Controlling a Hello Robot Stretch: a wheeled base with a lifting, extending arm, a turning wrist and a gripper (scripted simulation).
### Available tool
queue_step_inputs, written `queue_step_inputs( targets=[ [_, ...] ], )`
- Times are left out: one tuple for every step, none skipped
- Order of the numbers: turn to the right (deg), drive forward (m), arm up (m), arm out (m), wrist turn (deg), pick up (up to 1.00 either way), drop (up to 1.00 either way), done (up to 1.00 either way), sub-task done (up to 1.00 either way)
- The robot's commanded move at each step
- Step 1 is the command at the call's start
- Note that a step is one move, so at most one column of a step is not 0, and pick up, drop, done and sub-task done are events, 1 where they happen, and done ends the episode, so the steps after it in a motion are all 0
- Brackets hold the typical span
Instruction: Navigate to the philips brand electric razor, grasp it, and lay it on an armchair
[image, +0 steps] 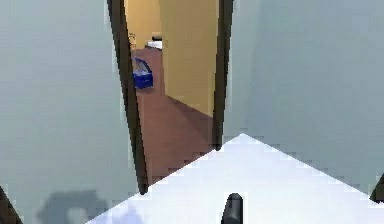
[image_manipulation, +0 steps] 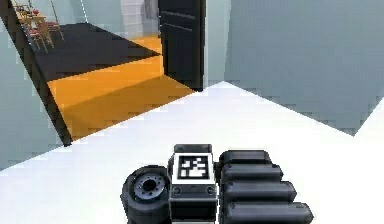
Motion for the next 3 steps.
queue_step_inputs(
  targets=[
    [0.0,1.0,0.0,0.0,0.0,0.0,0.0,0.0,0.0],
    [0.0,0.55,0.0,0.0,0.0,0.0,0.0,0.0,0.0],
    [-39.0,0.0,0.0,0.0,0.0,0.0,0.0,0.0,0.0]
  ],
)
